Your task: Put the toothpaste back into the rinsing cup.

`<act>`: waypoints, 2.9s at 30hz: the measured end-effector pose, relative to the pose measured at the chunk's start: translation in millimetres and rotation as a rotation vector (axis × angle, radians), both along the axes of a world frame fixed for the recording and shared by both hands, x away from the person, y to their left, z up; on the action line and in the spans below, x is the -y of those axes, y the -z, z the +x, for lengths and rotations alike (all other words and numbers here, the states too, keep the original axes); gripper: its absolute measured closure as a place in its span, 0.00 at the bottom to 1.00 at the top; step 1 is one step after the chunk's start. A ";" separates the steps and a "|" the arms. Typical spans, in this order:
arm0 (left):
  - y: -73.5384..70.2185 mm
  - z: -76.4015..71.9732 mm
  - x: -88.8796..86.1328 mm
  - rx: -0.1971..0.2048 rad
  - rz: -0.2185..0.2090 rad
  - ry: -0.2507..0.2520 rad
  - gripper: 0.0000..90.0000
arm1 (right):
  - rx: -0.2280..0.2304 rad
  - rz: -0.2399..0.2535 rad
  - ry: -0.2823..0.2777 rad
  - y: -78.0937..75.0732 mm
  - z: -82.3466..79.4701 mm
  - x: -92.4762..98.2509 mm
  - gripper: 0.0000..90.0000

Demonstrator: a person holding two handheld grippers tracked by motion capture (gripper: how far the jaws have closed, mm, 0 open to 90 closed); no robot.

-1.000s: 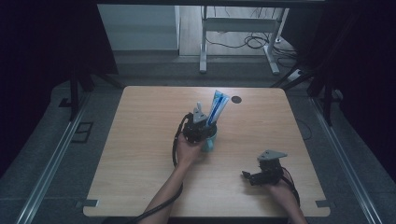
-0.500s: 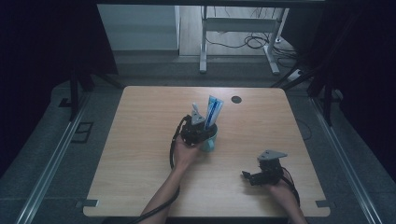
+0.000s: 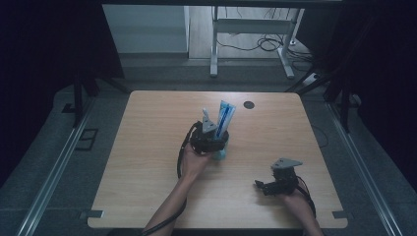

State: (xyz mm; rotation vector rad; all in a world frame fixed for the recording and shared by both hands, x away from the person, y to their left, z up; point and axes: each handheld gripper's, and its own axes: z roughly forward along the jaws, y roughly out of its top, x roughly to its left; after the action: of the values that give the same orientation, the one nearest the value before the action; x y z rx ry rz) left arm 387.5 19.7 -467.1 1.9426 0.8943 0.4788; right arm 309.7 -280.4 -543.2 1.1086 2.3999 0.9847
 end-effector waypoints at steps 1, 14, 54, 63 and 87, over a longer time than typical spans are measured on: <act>-1.1 -0.3 -1.4 -0.006 -0.012 -0.005 0.36 | 0.000 0.000 0.001 0.0 0.0 0.0 0.01; -14.0 -11.9 -10.2 -0.050 -0.094 0.055 0.18 | -0.001 0.000 0.000 -0.1 0.0 0.0 0.01; -13.2 -51.4 -56.3 -0.074 -0.066 0.122 0.00 | -0.002 0.002 0.003 0.0 -0.1 -0.3 0.01; -6.3 -63.6 -73.8 -0.083 -0.066 0.097 0.00 | -0.002 0.002 0.003 -0.1 -0.1 -0.3 0.01; 30.9 -94.3 -120.6 -0.144 -0.012 0.008 0.00 | -0.001 -0.001 0.005 -0.1 -0.4 -0.3 0.01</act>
State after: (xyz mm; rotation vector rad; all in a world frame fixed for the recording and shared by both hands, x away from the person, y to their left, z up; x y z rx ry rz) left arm 293.2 140.3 -498.0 1.9881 0.9781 0.3317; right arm 309.3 -280.1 -543.2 1.1148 2.3964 0.9819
